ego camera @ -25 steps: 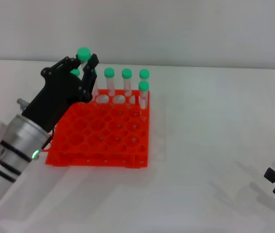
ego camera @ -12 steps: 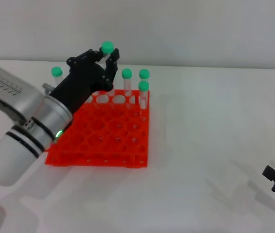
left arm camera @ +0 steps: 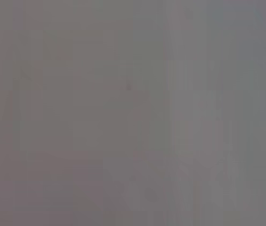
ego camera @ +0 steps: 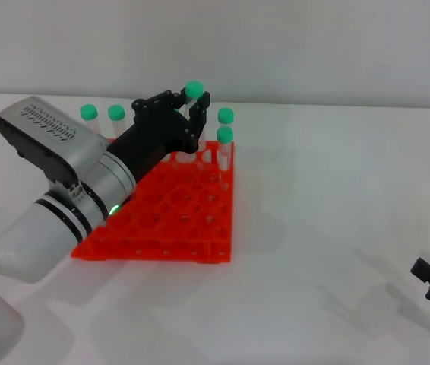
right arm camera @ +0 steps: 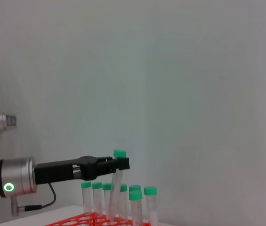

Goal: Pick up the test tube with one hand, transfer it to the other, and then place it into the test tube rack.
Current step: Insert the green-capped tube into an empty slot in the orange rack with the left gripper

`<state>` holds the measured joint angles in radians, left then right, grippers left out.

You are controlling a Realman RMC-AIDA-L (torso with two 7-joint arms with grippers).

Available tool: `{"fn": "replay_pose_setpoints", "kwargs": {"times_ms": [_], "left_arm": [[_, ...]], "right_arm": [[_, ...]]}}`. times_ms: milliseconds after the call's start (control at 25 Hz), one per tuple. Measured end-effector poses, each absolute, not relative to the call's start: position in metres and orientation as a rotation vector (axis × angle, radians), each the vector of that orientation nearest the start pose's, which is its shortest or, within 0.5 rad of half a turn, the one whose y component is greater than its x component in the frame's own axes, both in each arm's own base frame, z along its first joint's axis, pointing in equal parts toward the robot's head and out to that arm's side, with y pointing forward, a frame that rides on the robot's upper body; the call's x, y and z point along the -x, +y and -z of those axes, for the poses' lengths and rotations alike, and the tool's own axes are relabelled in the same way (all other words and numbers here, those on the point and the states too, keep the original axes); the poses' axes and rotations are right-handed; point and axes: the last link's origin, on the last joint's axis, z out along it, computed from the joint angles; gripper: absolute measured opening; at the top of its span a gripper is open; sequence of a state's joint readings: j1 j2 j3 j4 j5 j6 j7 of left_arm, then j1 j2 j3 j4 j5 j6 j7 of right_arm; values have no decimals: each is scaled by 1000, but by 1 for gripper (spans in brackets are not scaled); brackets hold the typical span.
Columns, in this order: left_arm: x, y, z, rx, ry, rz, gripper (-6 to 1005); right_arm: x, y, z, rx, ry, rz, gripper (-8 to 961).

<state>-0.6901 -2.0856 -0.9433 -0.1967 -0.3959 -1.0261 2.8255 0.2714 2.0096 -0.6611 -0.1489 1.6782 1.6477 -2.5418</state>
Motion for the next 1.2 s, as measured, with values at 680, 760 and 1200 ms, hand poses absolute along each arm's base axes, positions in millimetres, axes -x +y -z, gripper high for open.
{"fn": "replay_pose_setpoints", "kwargs": {"times_ms": [680, 760, 1200], "left_arm": [[211, 400, 72, 2086, -343, 771, 260], [210, 400, 72, 2090, -339, 771, 262], [212, 398, 76, 2111, -333, 753, 268]], "right_arm": [[-335, 238, -3, 2146, 405, -981, 876], [-335, 239, -4, 2141, 404, -982, 876], [-335, 240, -5, 2133, 403, -983, 876]]}}
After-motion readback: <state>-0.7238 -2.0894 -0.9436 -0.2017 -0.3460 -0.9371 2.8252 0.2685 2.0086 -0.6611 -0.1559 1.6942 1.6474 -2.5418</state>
